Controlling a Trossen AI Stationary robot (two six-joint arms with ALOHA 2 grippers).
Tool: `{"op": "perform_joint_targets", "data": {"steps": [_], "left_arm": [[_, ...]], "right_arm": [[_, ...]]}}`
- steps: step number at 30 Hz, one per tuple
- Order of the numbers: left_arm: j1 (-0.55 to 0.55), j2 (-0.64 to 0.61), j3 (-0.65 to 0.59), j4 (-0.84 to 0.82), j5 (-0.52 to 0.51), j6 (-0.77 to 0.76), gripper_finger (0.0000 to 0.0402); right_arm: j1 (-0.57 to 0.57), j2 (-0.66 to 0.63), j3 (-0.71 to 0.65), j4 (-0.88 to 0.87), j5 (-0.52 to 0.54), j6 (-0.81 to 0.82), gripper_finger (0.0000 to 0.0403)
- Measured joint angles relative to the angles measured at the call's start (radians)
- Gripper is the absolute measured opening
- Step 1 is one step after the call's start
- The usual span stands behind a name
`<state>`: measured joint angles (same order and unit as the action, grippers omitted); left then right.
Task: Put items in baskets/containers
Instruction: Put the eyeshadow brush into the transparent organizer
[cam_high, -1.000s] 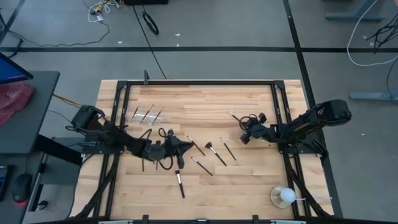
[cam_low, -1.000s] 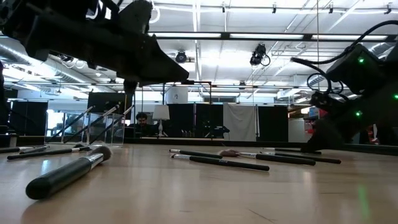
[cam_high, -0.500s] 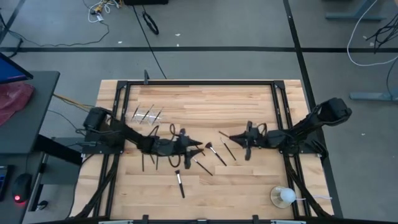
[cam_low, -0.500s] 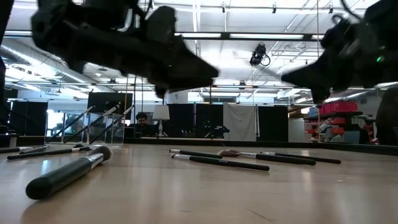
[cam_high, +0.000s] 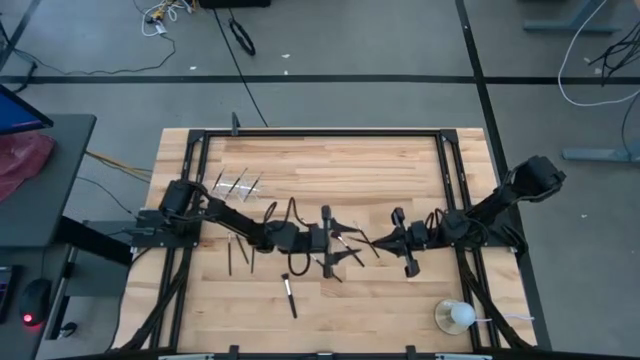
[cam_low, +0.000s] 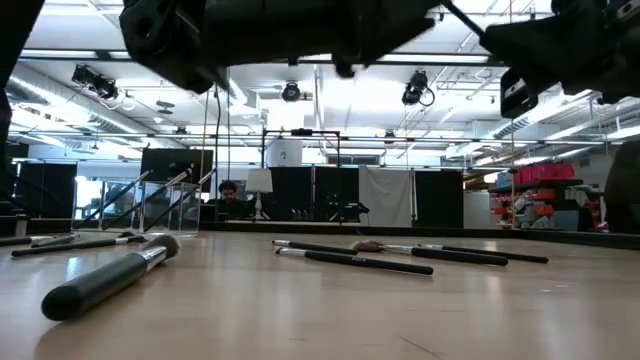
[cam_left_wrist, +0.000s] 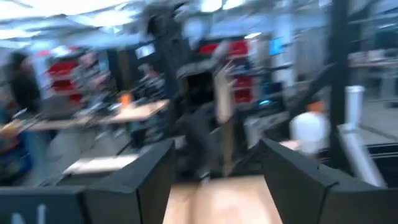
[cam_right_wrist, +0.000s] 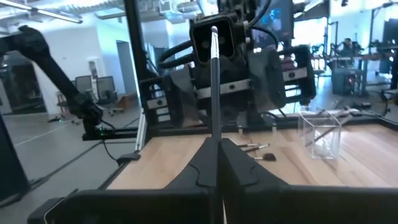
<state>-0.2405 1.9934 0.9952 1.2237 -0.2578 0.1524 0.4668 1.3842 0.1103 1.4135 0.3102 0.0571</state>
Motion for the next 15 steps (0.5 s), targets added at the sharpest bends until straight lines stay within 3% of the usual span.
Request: {"op": "perform_joint_targets", "data": {"steps": [8,15], "left_arm": [[0.000,0.000,0.050,-0.001,0.046,0.011,0.0164],[0.000,0.000,0.053,-0.023,0.045,0.009,0.0048]], "right_arm": [[0.015,0.000,0.003,-0.001,0.002,-0.014,0.0002],[0.015,0.000,0.003,-0.002,0.002,-0.014,0.0003]]}}
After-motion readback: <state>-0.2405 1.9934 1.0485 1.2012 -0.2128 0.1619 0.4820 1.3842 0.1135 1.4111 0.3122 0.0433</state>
